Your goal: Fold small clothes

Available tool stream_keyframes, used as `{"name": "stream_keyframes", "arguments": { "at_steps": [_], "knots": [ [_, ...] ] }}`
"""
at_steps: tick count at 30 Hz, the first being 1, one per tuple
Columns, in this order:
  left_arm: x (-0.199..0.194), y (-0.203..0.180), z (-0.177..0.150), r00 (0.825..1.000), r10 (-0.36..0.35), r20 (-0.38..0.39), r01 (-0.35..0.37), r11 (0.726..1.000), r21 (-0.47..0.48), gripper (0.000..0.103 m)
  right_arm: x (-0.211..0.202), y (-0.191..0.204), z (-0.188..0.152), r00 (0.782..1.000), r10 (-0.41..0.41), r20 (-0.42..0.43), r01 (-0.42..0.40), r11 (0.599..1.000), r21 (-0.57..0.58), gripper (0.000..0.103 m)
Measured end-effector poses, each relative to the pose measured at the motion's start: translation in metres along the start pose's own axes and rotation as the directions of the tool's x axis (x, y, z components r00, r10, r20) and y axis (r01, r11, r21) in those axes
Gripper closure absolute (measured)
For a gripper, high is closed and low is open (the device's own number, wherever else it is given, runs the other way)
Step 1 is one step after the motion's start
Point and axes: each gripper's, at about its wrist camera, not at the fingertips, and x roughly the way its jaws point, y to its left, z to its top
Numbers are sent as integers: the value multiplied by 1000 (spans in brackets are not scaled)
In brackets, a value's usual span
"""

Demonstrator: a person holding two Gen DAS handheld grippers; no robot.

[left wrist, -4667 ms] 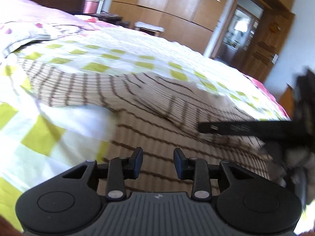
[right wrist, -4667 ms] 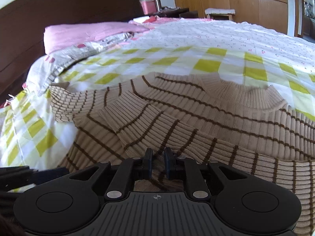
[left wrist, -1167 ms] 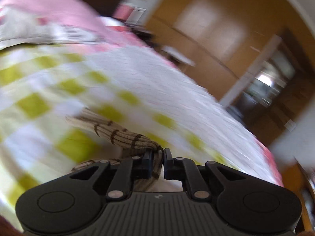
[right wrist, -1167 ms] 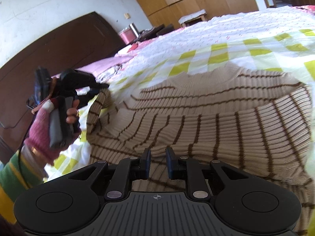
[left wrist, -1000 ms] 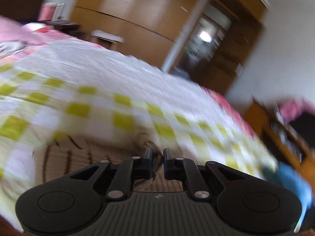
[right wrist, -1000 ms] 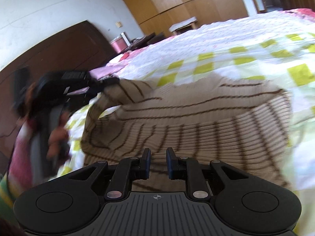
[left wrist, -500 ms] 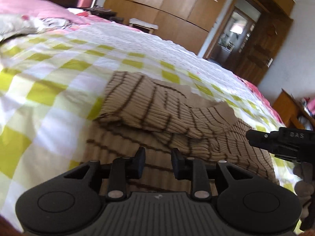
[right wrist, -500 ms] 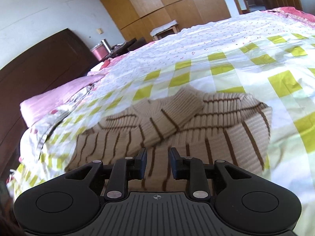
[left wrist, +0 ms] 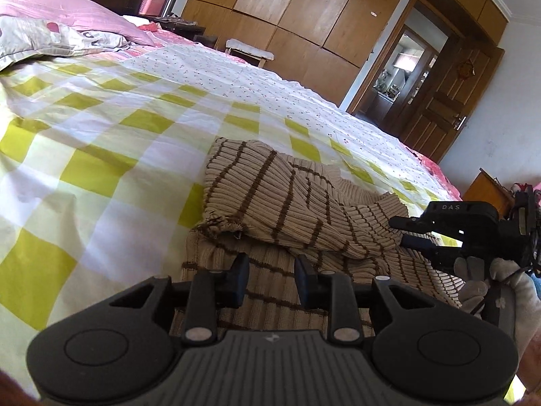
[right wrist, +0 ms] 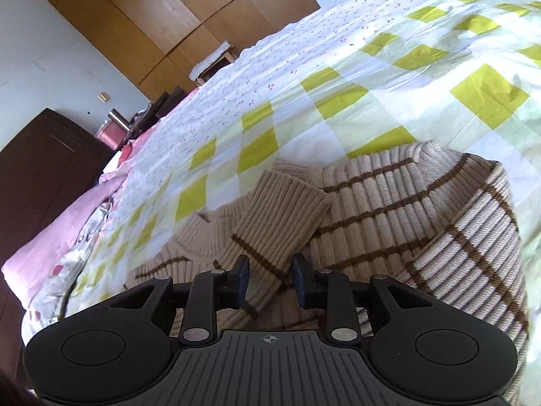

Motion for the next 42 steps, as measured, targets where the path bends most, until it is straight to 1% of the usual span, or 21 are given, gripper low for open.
{"name": "stream_keyframes", "arguments": {
  "at_steps": [2, 3, 5, 8, 11, 13, 14, 15, 16, 17, 18, 19, 21, 25, 28, 30, 32, 38, 39, 41, 42],
  "knots": [
    [-1, -2, 0, 1000, -1, 6, 1, 1000, 11, 68, 0, 1, 1, 1000, -7, -1, 7, 1000, 8, 95],
    [-2, -3, 1, 1000, -1, 9, 1, 1000, 15, 68, -2, 1, 2, 1000, -2, 0, 2, 1000, 16, 97],
    [-3, -4, 1, 1000, 0, 15, 0, 1000, 25, 68, -14, 3, 3, 1000, 4, 26, -5, 1000, 7, 98],
    [-4, -3, 2, 1000, -1, 17, 1, 1000, 20, 67, -47, 13, 2, 996, 32, 86, -28, 998, -51, 98],
    [-3, -1, 2, 1000, -2, 13, 2, 1000, 9, 67, -88, 18, -6, 985, 52, 163, -34, 993, -110, 99],
    [-2, 0, 1, 1000, -5, 2, 5, 1000, 0, 67, -103, 12, -17, 981, 42, 190, -20, 993, -119, 98],
    [0, 1, 1, 1000, -5, -3, 5, 1000, -3, 66, -103, 8, -22, 984, 29, 176, -6, 991, -131, 98],
    [1, 1, 0, 1000, -2, -8, 2, 1000, -3, 66, -97, 2, -27, 989, -4, 149, 25, 990, -137, 97],
    [2, 1, 0, 1000, 4, -13, -4, 1000, 0, 66, -89, -4, -30, 993, -46, 112, 60, 990, -124, 97],
    [2, 1, 0, 1000, 11, -15, -11, 1000, 5, 66, -81, -12, -33, 995, -66, 74, 73, 993, -97, 97],
    [2, 1, 1, 1000, 18, -17, -18, 1000, 8, 66, -76, -20, -36, 996, -70, 49, 73, 996, -60, 92],
    [2, 1, 1, 1000, 21, -19, -21, 1000, 9, 66, -75, -25, -39, 997, -64, 38, 65, 997, -30, 92],
    [3, 3, 2, 1000, 20, -21, -20, 1000, 1, 66, -78, -28, -39, 997, -55, 50, 55, 999, 1, 92],
    [4, 5, 2, 1000, 13, -26, -13, 1000, -9, 65, -85, -27, -35, 994, -60, 89, 61, 998, -7, 88],
    [2, 4, 4, 1000, 8, -20, -8, 1000, -8, 65, -80, -33, -31, 994, -71, 86, 68, 997, 32, 88],
    [1, 3, 5, 1000, 7, -18, -7, 1000, -7, 64, -74, -36, -31, 994, -85, 62, 82, 996, 45, 93],
    [-1, 3, 5, 1000, 9, -12, -9, 1000, -7, 64, -76, -34, -32, 993, -94, 67, 92, 995, 42, 98],
    [-10, 2, 8, 1000, -1, 26, 1, 1000, -8, 62, -99, -25, -37, 989, -86, 120, 88, 996, -7, 100],
    [-12, 1, 9, 999, 0, 35, 1, 1000, -7, 59, -99, -25, -38, 989, -94, 118, 96, 995, -15, 100],
    [-12, 1, 10, 999, 14, 45, -14, 1000, 1, 58, -94, -26, -40, 987, -125, 100, 129, 991, -34, 100],
    [-11, 1, 10, 999, 31, 44, -32, 999, 8, 58, -91, -26, -41, 986, -139, 88, 143, 989, -41, 100]
  ]
}}
